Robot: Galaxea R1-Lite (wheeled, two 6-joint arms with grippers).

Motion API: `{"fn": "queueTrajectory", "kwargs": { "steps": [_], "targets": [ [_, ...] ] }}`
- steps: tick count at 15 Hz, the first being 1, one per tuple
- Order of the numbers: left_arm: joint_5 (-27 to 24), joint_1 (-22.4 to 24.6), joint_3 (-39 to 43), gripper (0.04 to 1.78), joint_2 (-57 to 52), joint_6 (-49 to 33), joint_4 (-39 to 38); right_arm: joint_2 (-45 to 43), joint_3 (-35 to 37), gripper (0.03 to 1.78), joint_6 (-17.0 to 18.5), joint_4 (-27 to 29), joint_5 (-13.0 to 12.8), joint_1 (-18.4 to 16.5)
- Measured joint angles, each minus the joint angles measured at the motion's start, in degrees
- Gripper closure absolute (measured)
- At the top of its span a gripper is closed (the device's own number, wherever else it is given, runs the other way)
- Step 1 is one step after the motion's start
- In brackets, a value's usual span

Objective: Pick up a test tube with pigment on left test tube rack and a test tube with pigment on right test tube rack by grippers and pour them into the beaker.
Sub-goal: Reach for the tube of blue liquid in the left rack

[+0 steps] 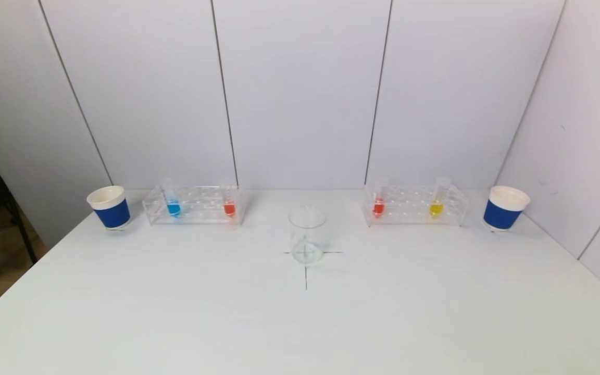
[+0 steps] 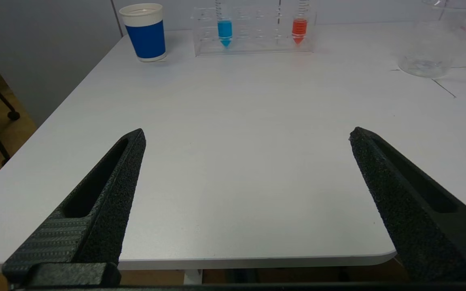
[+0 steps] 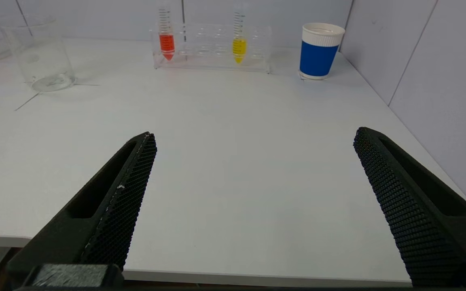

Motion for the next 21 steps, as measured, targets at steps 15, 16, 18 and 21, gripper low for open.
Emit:
{"fn": "queueTrajectory", "kwargs": {
  "steps": [15,16,18,21],
  "targets": [
    [-0.30,0.00,0.00,0.06,0.00,0.78,0.29,0.00,0.00,0.04,-0.02,0.00,0.00,0.00],
    [-0.24,0.00,-0.18,0.06,0.00,0.91,0.37,0.00,0.00,0.04,-0.02,-0.02,0.00,0.00],
    [-0.30,0.00,-2.19,0.06,0.00,1.07,1.15,0.00,0.00,0.04,-0.02,-0.02,0.00,0.00],
    [-0.99,0.00,-9.34,0.06,0.07,1.18,5.91,0.00,0.00,0.04,0.00,-0.02,0.00,0.00]
  ]
}}
